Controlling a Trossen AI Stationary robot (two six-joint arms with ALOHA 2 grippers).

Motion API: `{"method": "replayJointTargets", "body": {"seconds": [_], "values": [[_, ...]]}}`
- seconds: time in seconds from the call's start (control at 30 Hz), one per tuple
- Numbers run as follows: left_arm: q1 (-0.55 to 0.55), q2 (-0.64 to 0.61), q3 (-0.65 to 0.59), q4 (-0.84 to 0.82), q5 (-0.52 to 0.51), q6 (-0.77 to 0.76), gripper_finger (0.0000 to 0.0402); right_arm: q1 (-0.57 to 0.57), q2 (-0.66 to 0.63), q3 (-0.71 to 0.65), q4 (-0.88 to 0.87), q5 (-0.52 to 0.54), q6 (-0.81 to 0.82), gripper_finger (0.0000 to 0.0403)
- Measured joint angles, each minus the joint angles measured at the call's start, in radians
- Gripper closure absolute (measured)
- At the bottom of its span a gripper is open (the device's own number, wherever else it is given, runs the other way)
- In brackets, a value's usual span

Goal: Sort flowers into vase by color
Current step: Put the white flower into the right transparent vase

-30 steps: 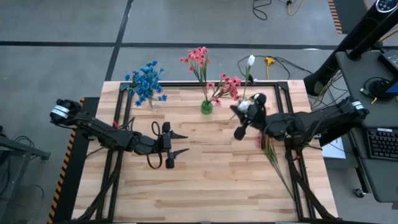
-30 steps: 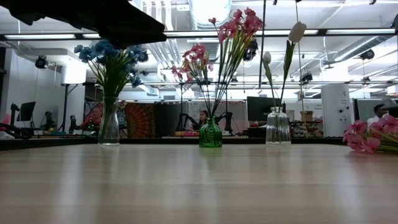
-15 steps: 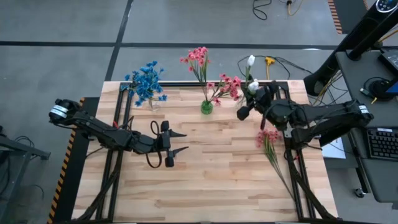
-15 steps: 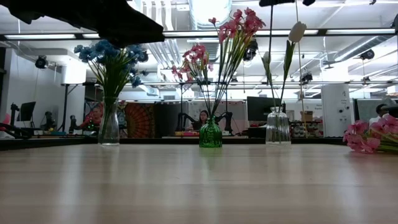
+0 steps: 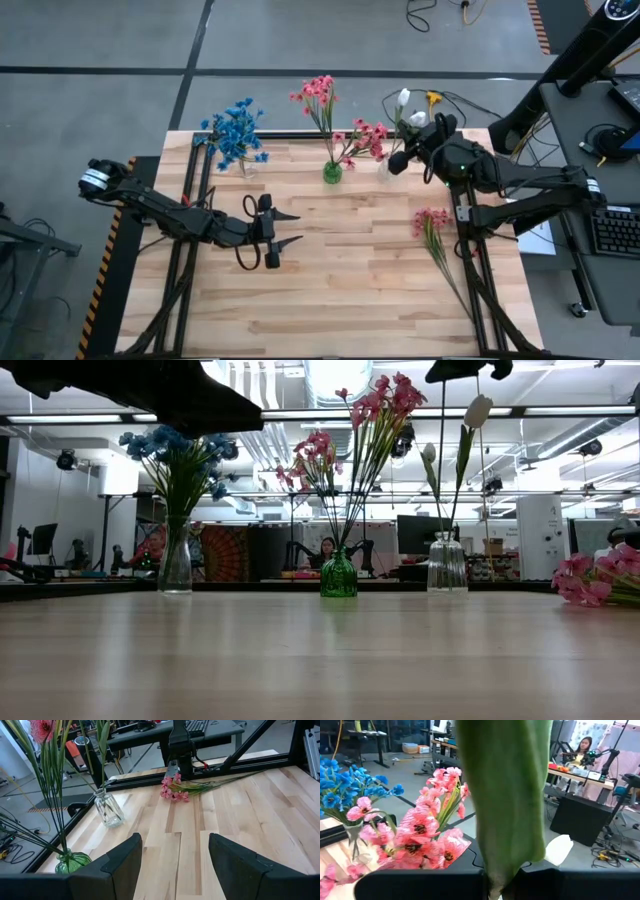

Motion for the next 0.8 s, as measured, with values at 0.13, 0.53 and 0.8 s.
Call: {"method": "replayJointTargets", "body": {"seconds": [0.13,0.53,0.8], "values": [[0.000,0.000,0.000,0.000,0.000,-0.006,0.0190,-0.041,-0.006,0.000,-0.027,-0.033,0.008,0.0394],[0.000,0.000,0.000,0.001,0.000,-0.023,0.0190,-0.143,0.006,0.000,-0.051,-0.129,0.031,0.0394],[0.000,0.000,0.000,0.001,0.000,-0.023,0.0190,-0.149,0.007,0.000,-0.051,-0.129,0.042,0.0394]]}}
